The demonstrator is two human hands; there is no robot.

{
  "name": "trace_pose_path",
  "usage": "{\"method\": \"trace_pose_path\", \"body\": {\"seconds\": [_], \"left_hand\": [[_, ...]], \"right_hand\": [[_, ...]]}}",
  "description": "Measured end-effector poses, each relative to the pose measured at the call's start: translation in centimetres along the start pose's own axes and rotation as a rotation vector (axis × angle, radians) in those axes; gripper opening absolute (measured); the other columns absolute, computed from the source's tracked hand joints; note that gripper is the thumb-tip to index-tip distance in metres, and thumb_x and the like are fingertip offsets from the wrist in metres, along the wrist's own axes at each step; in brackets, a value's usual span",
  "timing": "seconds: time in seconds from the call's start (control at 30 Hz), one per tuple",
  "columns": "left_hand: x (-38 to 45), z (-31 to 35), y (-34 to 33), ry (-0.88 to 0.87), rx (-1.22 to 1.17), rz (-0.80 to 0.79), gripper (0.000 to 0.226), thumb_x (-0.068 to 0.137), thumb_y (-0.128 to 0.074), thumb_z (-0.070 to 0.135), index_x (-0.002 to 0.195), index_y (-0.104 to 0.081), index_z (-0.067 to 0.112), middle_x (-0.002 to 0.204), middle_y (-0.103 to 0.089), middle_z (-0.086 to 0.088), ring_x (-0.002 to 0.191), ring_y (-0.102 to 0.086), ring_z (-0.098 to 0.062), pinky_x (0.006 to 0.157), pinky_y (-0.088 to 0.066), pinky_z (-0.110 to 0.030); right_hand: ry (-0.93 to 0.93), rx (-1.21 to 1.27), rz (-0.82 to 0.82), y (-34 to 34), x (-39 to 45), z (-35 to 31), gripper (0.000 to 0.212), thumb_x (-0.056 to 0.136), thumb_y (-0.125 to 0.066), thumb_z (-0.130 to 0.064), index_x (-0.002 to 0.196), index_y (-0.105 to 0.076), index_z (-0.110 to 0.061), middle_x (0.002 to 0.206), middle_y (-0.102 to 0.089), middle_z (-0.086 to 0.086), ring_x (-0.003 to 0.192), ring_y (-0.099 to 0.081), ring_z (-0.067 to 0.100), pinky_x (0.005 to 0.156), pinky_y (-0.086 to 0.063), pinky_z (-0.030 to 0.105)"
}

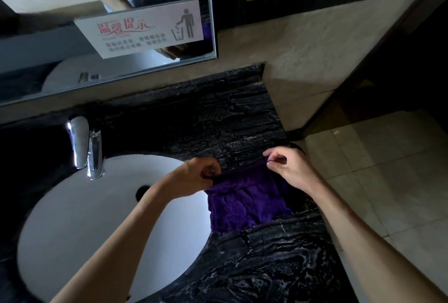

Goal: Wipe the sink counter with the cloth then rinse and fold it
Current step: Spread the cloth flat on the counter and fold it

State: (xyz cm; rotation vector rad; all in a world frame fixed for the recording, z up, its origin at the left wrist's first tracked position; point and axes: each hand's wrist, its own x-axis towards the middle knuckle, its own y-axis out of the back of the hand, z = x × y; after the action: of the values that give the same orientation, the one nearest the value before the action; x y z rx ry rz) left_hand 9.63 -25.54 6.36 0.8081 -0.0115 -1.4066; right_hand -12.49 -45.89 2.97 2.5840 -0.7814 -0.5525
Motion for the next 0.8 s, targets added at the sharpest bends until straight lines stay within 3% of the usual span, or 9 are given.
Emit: {"method": "trace_pose_path", "body": {"seconds": [0.1, 0.2, 0.27, 0.37, 0.47, 0.53, 0.6, 0.7, 0.8], "left_hand": [[0.1, 0.5, 0.1, -0.018, 0.003, -0.001, 0.031, 0.069, -0.059, 0.009, 0.086, -0.062, 0.035, 0.082, -0.065, 0.011, 0.074, -0.059, -0.009, 0.071, -0.052, -0.035], [0.3, 0.5, 0.1, -0.003, 0.033, 0.006, 0.038, 0.073, -0.061, 0.001, 0.084, -0.06, 0.037, 0.081, -0.064, 0.015, 0.072, -0.057, 0.0, 0.07, -0.05, -0.027], [0.5, 0.4, 0.0, 0.021, 0.051, 0.002, 0.04, 0.076, -0.063, -0.003, 0.087, -0.062, 0.036, 0.083, -0.064, 0.015, 0.071, -0.056, 0.003, 0.071, -0.048, -0.023], [0.7, 0.5, 0.0, 0.059, 0.076, -0.036, 0.034, 0.08, -0.064, -0.001, 0.097, -0.068, 0.028, 0.086, -0.065, 0.014, 0.072, -0.057, 0.001, 0.071, -0.051, -0.022], [0.9, 0.9, 0.4, 0.051, 0.051, -0.042, 0.03, 0.08, -0.067, -0.001, 0.091, -0.067, 0.027, 0.08, -0.063, 0.015, 0.068, -0.056, 0.004, 0.065, -0.044, -0.013], [1.0, 1.1, 0.7, 0.052, 0.056, -0.027, 0.025, 0.08, -0.071, 0.0, 0.087, -0.067, 0.024, 0.072, -0.06, 0.015, 0.06, -0.054, 0.007, 0.06, -0.04, -0.01], [1.2, 0.7, 1.1, 0.076, 0.065, 0.01, 0.021, 0.08, -0.077, 0.005, 0.079, -0.066, 0.023, 0.067, -0.059, 0.015, 0.056, -0.052, 0.007, 0.057, -0.039, -0.01], [1.6, 0.3, 1.4, 0.102, -0.006, 0.13, 0.026, 0.077, -0.084, 0.009, 0.064, -0.065, 0.023, 0.057, -0.057, 0.013, 0.049, -0.047, 0.003, 0.054, -0.039, -0.017], [2.0, 0.1, 2.1, 0.134, -0.134, 0.211, 0.025, 0.077, -0.085, 0.008, 0.063, -0.067, 0.019, 0.053, -0.06, 0.011, 0.046, -0.047, 0.004, 0.049, -0.037, -0.013]], "right_hand": [[-0.004, 0.058, -0.041, 0.3, -0.1, 0.2, 0.024, 0.088, -0.071, 0.003, 0.076, -0.065, -0.017, 0.122, -0.07, 0.001, 0.113, -0.065, 0.006, 0.097, -0.049, 0.023], [-0.003, -0.006, -0.041, 0.2, 0.1, 0.4, 0.028, 0.087, -0.073, 0.002, 0.072, -0.066, -0.021, 0.121, -0.071, -0.001, 0.115, -0.066, 0.011, 0.104, -0.048, 0.03], [-0.002, -0.068, -0.013, 0.0, 0.4, 0.4, 0.029, 0.086, -0.074, 0.001, 0.07, -0.066, -0.022, 0.113, -0.073, -0.003, 0.111, -0.068, 0.013, 0.103, -0.05, 0.035], [-0.007, -0.134, 0.056, -0.3, 0.7, -0.4, 0.023, 0.087, -0.073, -0.002, 0.072, -0.069, -0.019, 0.087, -0.076, -0.004, 0.084, -0.069, 0.009, 0.085, -0.055, 0.035], [-0.003, -0.07, 0.118, -0.3, 1.0, -0.9, 0.03, 0.087, -0.072, -0.006, 0.069, -0.066, -0.03, 0.069, -0.072, -0.003, 0.069, -0.067, 0.011, 0.072, -0.053, 0.037], [-0.026, 0.042, 0.158, -0.1, 1.1, -0.9, 0.013, 0.081, -0.072, -0.024, 0.07, -0.069, -0.03, 0.065, -0.071, 0.0, 0.068, -0.069, 0.022, 0.071, -0.054, 0.042], [-0.042, 0.11, 0.168, -0.1, 1.4, -0.7, 0.004, 0.075, -0.068, -0.037, 0.075, -0.07, -0.034, 0.064, -0.071, 0.0, 0.066, -0.069, 0.026, 0.07, -0.054, 0.044], [-0.021, 0.127, 0.217, 0.1, 1.8, -0.9, 0.009, 0.081, -0.068, -0.029, 0.073, -0.069, -0.033, 0.068, -0.07, -0.003, 0.068, -0.066, 0.016, 0.072, -0.052, 0.04], [0.002, 0.132, 0.246, 0.5, 2.9, -1.2, 0.013, 0.085, -0.067, -0.026, 0.074, -0.067, -0.033, 0.072, -0.066, -0.007, 0.071, -0.061, 0.01, 0.071, -0.049, 0.038]]}}
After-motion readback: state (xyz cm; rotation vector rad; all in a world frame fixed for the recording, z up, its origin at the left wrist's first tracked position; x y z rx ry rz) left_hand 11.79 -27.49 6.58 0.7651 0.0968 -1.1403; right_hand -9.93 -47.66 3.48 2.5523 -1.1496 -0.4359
